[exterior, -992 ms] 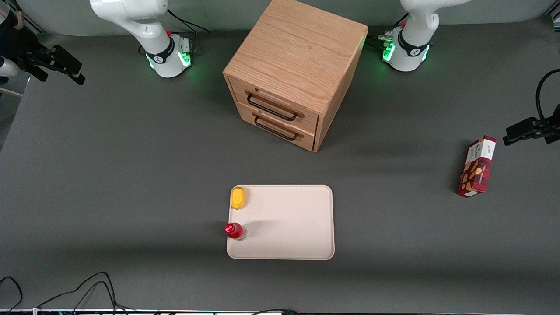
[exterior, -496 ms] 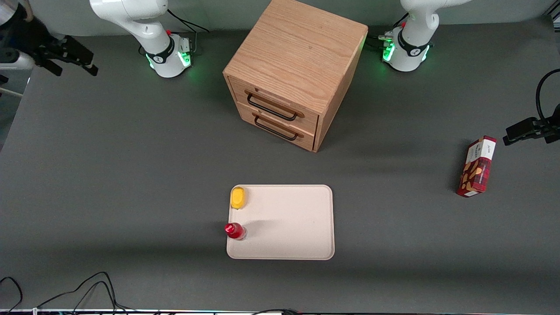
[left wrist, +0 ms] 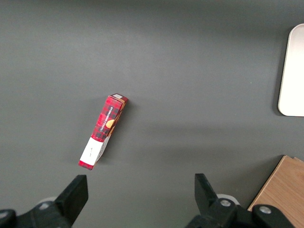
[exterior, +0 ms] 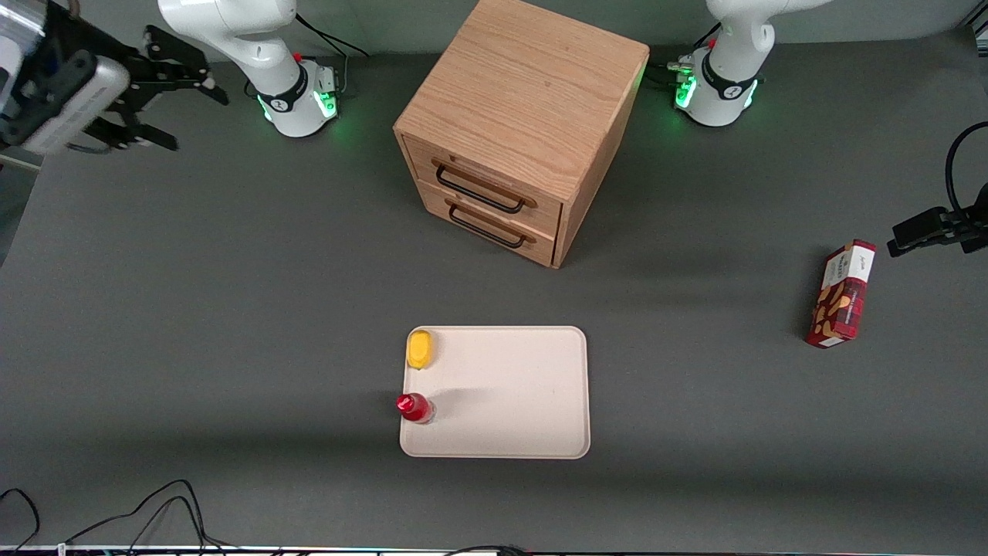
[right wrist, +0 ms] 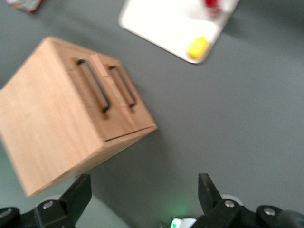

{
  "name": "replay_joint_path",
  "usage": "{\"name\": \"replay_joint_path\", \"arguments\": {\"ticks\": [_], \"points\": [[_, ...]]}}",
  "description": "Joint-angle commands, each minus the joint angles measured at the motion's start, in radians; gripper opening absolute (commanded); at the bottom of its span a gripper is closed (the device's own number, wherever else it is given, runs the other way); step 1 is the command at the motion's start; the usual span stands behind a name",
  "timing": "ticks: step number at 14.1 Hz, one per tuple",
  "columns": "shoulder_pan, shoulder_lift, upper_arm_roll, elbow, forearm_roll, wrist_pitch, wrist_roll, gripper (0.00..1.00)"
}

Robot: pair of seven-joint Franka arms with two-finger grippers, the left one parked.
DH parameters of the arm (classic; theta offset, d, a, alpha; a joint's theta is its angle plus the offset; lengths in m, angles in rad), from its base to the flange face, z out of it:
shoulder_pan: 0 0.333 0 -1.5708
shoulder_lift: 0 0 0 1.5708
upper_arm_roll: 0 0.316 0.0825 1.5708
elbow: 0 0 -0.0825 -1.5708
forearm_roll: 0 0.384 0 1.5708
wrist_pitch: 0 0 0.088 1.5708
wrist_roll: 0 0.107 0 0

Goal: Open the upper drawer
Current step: 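Move the right gripper toward the upper drawer's black handle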

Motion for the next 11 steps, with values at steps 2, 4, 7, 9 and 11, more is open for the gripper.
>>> {"name": "replay_joint_path", "arguments": {"ticks": [2, 4, 7, 9, 11], "points": [[0.002, 0.152, 0.157, 0.065, 0.053, -0.016, -0.071, 1.0], [0.002, 0.237, 0.247, 0.069, 0.039, 0.045, -0.069, 1.0], [0.021, 0.362, 0.31, 0.062, 0.031, 0.13, -0.069, 1.0], [0.028, 0.42, 0.365, 0.058, -0.056, 0.202, -0.069, 1.0], [0.025, 0.498, 0.432, 0.055, -0.117, 0.28, -0.068, 1.0]]}}
